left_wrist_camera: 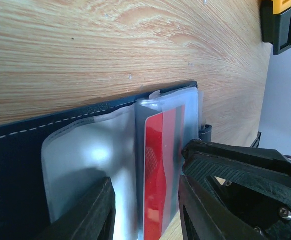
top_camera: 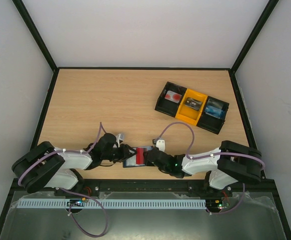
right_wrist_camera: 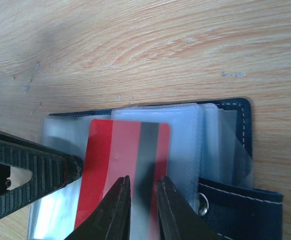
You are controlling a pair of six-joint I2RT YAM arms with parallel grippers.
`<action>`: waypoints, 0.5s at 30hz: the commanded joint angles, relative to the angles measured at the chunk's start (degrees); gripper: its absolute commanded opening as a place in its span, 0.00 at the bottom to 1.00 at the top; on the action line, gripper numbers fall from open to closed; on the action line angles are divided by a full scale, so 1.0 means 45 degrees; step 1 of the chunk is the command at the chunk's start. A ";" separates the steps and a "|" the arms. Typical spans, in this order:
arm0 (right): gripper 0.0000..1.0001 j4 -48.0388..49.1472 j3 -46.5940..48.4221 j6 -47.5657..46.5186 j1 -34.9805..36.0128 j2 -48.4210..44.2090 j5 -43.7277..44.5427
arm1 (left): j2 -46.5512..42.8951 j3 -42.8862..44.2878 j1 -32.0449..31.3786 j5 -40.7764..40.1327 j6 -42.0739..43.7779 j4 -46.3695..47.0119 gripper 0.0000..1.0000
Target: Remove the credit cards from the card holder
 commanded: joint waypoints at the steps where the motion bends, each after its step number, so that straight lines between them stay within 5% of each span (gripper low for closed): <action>1: 0.16 0.0009 -0.0259 0.0386 0.0033 0.0473 -0.0009 | 0.0418 -0.0112 0.0061 0.0234 0.0148 0.0581 0.38; 10: 0.16 0.0801 -0.0874 0.0779 0.0033 0.0806 -0.0230 | 0.1241 -0.0370 0.0021 0.0634 -0.0518 0.2145 0.29; 15: 0.16 0.0846 -0.0932 0.0758 0.0033 0.0746 -0.0189 | 0.1205 -0.0425 0.0019 0.0588 -0.0640 0.2215 0.16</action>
